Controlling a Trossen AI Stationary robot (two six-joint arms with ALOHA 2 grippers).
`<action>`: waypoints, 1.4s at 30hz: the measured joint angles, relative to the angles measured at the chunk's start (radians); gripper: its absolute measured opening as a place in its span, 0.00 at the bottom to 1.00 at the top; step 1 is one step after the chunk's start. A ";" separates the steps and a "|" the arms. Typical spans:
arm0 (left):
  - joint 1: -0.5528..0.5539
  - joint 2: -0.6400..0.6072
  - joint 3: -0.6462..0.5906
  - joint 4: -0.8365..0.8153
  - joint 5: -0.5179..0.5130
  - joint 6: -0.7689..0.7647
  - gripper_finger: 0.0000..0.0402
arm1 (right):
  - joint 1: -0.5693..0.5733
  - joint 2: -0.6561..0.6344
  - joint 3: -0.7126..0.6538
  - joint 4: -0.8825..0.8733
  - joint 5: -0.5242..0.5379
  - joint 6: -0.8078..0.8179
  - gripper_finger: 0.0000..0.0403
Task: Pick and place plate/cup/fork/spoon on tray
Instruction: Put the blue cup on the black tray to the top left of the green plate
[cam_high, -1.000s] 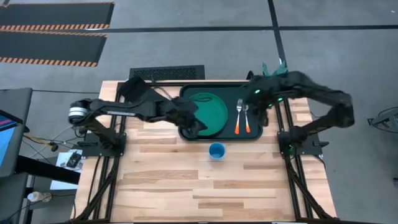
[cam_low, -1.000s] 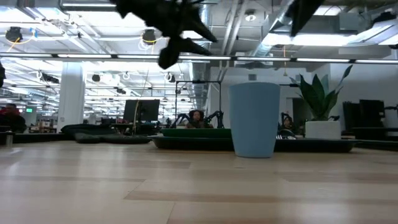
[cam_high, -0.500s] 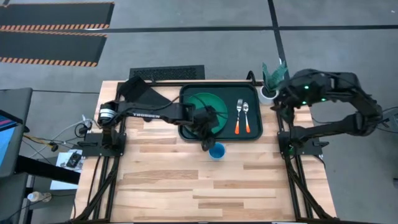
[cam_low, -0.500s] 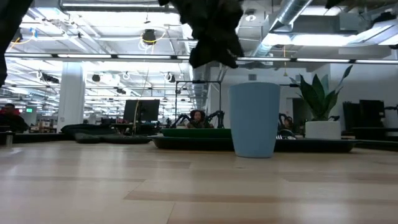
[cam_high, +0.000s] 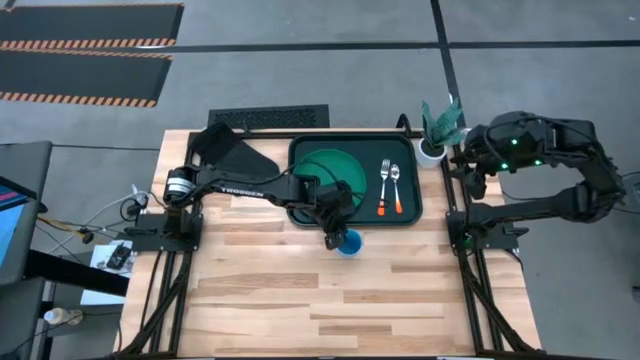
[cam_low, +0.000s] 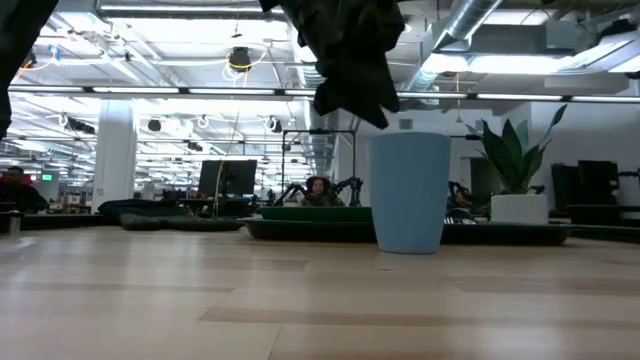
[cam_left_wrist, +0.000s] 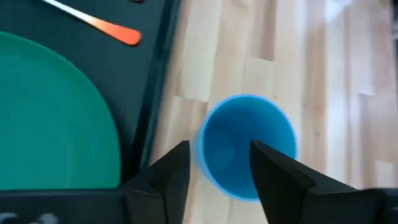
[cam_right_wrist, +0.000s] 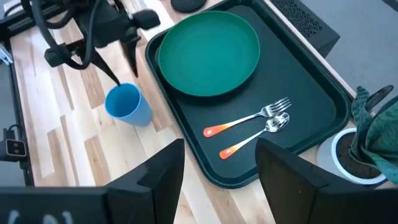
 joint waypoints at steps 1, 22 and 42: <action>-0.001 0.000 0.000 -0.003 -0.020 0.002 0.39 | 0.000 0.000 0.000 -0.004 0.000 0.000 0.55; -0.043 0.098 -0.001 -0.059 -0.087 -0.091 0.41 | 0.000 0.000 0.000 -0.007 0.000 -0.003 0.55; 0.109 0.098 0.252 -0.403 0.060 -0.065 0.00 | 0.000 -0.011 0.000 -0.010 0.003 -0.012 0.55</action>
